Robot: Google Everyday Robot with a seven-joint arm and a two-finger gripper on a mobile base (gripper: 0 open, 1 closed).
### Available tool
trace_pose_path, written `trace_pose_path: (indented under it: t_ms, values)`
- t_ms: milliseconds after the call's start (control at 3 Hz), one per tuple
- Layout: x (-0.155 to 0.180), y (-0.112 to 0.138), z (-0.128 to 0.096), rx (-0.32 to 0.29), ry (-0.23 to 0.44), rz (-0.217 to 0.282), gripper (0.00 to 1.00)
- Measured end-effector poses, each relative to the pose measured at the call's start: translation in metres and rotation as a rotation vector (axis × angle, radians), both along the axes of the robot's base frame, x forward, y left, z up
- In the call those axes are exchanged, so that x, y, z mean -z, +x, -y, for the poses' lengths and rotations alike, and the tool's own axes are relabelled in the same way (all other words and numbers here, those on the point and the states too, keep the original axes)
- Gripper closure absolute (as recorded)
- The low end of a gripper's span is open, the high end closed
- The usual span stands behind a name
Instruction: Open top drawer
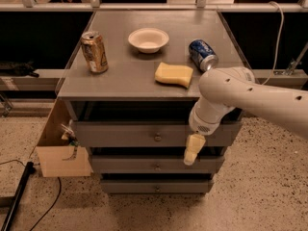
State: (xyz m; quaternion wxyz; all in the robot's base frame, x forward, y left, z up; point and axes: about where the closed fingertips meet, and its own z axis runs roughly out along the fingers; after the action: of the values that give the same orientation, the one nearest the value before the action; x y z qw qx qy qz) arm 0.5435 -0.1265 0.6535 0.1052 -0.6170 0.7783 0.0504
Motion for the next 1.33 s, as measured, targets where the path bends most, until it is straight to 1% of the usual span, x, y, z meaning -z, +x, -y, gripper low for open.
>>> trace_pose_path:
  t_ms: [333,667,1333]
  values:
    - [-0.0040,0.0061,-0.0088,-0.010,-0.004,0.020,0.00]
    - [-0.0041,0.0063,-0.0092,-0.011,-0.004,0.020,0.18]
    - [-0.0041,0.0063,-0.0092,-0.011,-0.004,0.020,0.63]
